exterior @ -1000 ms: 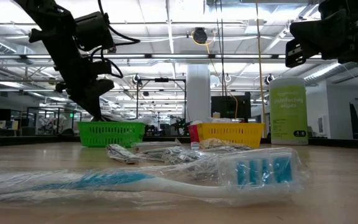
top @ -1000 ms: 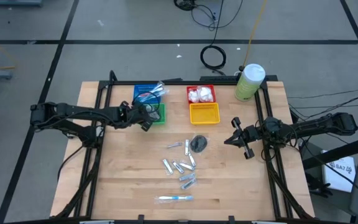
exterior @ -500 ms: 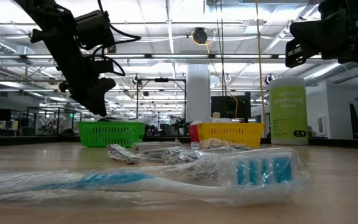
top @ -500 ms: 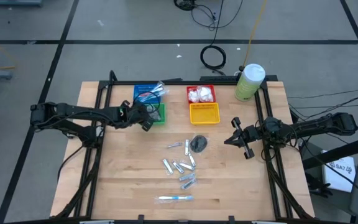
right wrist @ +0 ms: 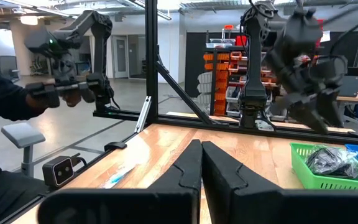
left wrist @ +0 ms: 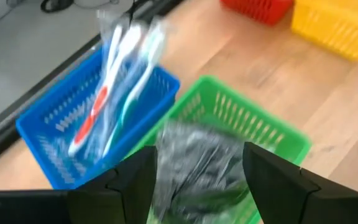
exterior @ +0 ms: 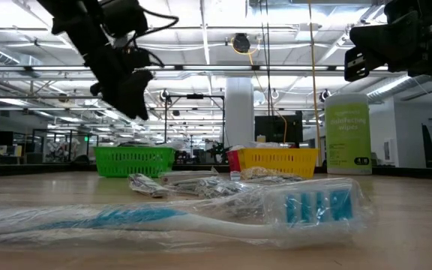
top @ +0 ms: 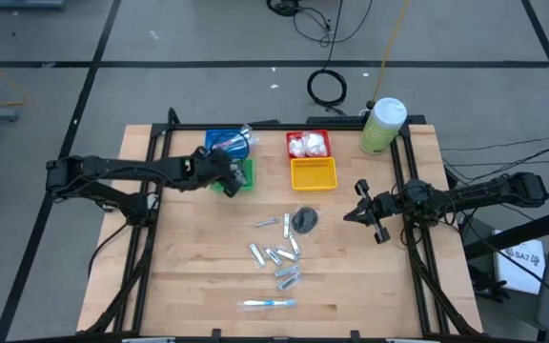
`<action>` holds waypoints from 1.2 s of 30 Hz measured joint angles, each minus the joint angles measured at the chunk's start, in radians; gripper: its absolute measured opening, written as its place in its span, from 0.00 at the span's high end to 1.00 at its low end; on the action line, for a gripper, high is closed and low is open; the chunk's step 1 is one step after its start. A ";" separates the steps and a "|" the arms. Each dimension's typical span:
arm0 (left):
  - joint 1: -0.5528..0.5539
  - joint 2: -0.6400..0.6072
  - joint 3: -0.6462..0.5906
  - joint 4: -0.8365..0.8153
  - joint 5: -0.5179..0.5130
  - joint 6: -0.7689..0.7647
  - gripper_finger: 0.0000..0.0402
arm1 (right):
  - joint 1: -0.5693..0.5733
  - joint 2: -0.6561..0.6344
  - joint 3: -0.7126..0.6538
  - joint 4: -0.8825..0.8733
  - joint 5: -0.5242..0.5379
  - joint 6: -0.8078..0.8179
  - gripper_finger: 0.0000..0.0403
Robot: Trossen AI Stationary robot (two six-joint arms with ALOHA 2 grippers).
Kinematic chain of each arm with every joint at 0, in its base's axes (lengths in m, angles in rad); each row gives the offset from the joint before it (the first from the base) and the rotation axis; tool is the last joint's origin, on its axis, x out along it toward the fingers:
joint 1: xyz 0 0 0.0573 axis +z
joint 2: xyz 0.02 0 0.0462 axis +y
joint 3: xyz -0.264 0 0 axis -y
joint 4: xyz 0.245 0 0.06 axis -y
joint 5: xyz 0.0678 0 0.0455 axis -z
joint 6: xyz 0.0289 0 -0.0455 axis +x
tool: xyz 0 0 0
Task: Pick & Place Travel size toiletries
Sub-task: Put the black hair brush into the green bin
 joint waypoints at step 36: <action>-0.188 -0.706 -0.129 0.134 0.494 0.350 0.42 | 0.000 0.000 0.000 0.000 0.000 0.000 1.00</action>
